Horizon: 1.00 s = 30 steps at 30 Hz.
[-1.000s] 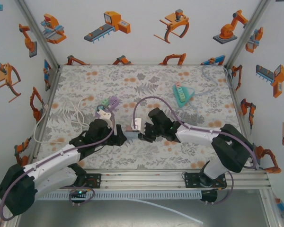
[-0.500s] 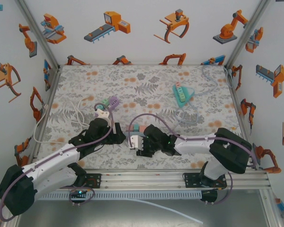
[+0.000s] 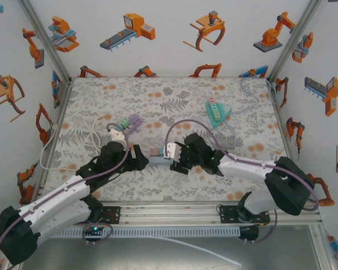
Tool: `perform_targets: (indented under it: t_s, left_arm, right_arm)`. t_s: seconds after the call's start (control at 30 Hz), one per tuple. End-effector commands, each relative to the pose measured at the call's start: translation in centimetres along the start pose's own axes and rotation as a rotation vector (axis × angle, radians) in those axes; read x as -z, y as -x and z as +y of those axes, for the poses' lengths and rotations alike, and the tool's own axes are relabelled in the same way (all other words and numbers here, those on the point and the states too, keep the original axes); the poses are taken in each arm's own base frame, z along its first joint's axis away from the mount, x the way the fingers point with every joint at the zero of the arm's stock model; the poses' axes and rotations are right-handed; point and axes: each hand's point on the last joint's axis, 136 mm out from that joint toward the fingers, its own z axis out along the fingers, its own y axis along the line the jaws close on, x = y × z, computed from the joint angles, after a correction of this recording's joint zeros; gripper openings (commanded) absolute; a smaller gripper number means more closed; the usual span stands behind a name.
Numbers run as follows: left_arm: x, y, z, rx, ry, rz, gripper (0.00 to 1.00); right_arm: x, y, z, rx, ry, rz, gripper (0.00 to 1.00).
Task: Pull the plug off the socket
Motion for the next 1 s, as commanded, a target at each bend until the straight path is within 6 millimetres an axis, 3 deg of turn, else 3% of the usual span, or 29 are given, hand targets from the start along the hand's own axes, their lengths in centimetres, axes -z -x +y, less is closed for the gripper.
perform_targets:
  t_s: [0.0, 0.2, 0.5, 0.7, 0.87, 0.97]
  left_arm:
    - [0.2, -0.8, 0.8, 0.004, 0.033, 0.018, 0.72]
    - [0.1, -1.1, 0.9, 0.028, 0.046, 0.043, 0.74]
    - [-0.1, -0.9, 0.3, 0.115, 0.025, 0.048, 0.75]
    - [0.3, -1.9, 2.1, 0.129, 0.106, 0.053, 0.75]
    - [0.8, -3.6, 3.2, 0.181, 0.121, 0.056, 0.74]
    - [1.3, -4.7, 3.9, 0.18, 0.147, 0.058, 0.71]
  right_arm:
    - [-0.8, 0.9, 1.0, -0.005, 0.126, -0.017, 0.58]
    - [-2.1, -0.5, 1.2, -0.024, 0.157, 0.056, 0.39]
    - [-2.3, -2.3, 2.6, 0.287, 0.03, 0.204, 0.19]
    - [-3.7, -2.6, 5.6, 0.428, -0.028, 0.302, 0.18]
    - [-4.0, -3.4, 8.6, 0.395, 0.005, 0.333, 0.31]
    - [-3.6, -3.0, 9.6, 0.353, 0.02, 0.302, 0.33]
